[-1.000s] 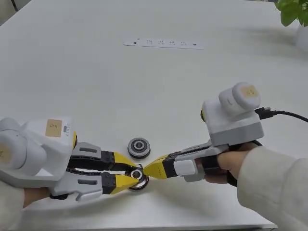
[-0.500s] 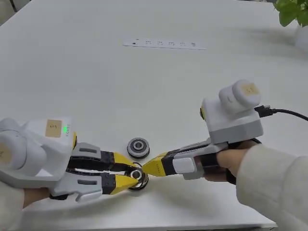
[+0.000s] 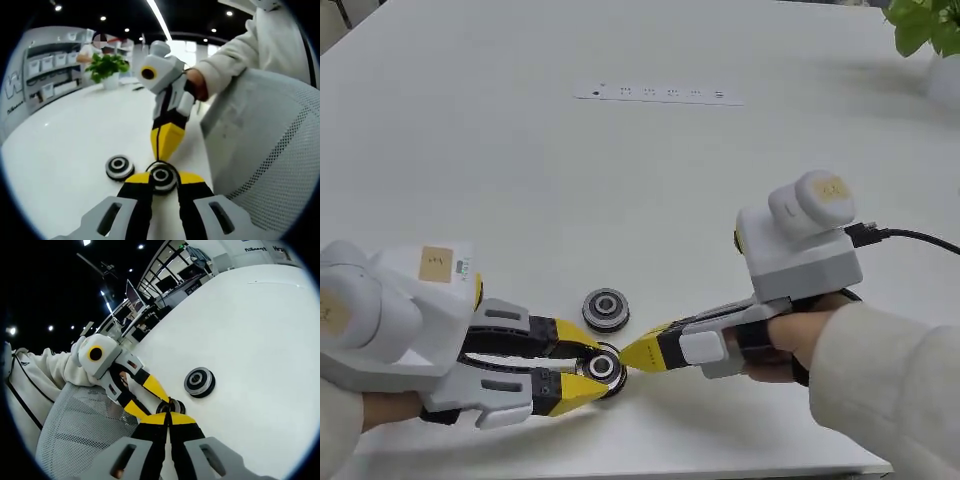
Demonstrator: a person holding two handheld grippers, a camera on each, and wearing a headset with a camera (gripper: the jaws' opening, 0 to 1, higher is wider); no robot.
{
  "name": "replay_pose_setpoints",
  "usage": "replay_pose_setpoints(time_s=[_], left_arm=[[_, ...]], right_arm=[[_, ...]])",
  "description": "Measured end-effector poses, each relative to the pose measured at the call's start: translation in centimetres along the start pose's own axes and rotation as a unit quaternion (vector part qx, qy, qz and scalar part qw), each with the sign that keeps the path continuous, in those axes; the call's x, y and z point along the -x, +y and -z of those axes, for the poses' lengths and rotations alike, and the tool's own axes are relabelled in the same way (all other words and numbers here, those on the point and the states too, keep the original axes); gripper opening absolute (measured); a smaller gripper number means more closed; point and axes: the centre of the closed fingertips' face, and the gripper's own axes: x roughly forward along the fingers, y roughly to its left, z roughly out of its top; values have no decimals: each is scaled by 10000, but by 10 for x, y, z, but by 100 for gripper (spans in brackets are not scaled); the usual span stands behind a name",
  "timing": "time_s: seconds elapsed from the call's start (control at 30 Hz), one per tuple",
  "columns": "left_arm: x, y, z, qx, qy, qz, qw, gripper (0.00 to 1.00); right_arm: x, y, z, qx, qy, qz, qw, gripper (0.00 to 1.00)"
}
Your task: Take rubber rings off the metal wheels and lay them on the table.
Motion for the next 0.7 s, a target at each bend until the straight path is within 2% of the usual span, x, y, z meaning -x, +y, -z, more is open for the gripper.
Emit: replay_pose_setpoints(time_s=[0.13,0.4,0.6,0.7], left_arm=[[1,-1,-2,-12,-5,49,10000,20],[10,0,-14,-110,-107,33,9999,21],[21,5,-26,33,-330,-56,9994,33],[26,5,-30,58,-374,-63,9993,39]], right_arm=[[0,0,0,-6,10,4,10000,0],[2,3,0,14,26,6,10000,0],[4,7,-2,48,13,-17,10000,0],[5,8,-2,60,12,-23,10000,0]])
